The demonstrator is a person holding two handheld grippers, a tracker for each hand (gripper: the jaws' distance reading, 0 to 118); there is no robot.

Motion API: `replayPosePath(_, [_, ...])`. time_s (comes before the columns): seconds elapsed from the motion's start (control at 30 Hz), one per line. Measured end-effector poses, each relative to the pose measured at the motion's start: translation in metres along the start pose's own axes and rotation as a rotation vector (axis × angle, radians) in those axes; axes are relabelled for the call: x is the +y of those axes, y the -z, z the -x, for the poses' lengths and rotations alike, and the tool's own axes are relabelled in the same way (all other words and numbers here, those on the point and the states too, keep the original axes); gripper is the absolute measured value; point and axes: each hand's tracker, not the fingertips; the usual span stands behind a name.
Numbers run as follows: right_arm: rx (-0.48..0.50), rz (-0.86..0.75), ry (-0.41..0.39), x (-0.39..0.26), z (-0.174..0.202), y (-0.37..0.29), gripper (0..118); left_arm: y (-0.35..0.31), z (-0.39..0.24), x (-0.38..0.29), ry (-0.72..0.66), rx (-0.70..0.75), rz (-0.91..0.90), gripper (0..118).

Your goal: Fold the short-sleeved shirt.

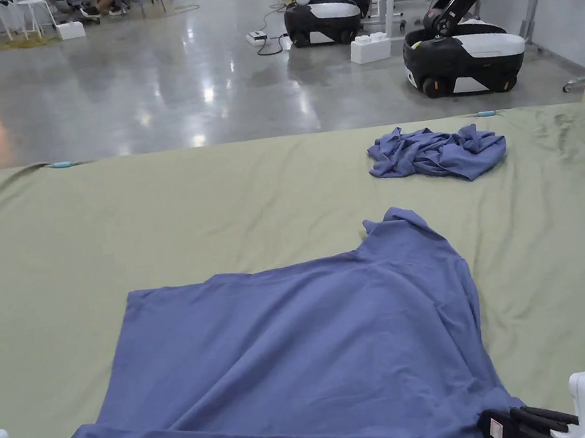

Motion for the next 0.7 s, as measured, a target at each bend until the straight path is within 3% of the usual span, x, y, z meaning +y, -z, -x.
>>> replayPosePath(0.13, [-0.005,0.010,0.027,-0.003,-0.010,-0.006,4,-0.003,0.009,-0.012,-0.054,-0.003,0.015,0])
replayPosePath(0.27, [-0.022,0.102,0.113,-0.015,-0.017,0.004,4,0.009,0.012,-0.018,-0.057,0.022,0.077,0])
replayPosePath(0.33, [-0.046,0.126,0.107,-0.022,-0.011,0.011,4,0.015,0.014,-0.022,-0.060,0.041,0.111,0])
replayPosePath(0.47, [-0.100,0.213,0.168,-0.022,-0.011,0.030,5,0.017,0.020,-0.025,-0.100,0.048,0.116,0])
replayPosePath(0.5, [-0.123,0.249,0.161,-0.019,-0.009,0.034,10,0.015,0.020,-0.023,-0.113,0.038,0.117,2])
replayPosePath(0.53, [-0.175,0.281,0.126,-0.015,-0.005,0.034,31,0.013,0.019,-0.018,-0.121,0.043,0.120,21])
replayPosePath(0.57, [-0.201,0.285,0.095,-0.008,0.001,0.028,68,0.008,0.017,-0.013,-0.119,0.060,0.121,60])
replayPosePath(0.6, [-0.206,0.238,0.078,0.000,0.008,0.015,90,-0.005,0.012,-0.006,-0.098,0.078,0.086,79])
replayPosePath(0.63, [-0.233,0.171,0.060,0.007,0.017,-0.003,98,-0.019,0.005,0.000,-0.073,0.104,0.033,81])
replayPosePath(0.7, [-0.236,-0.088,-0.037,0.018,0.043,-0.058,97,-0.063,-0.029,0.012,0.054,0.180,-0.109,81])
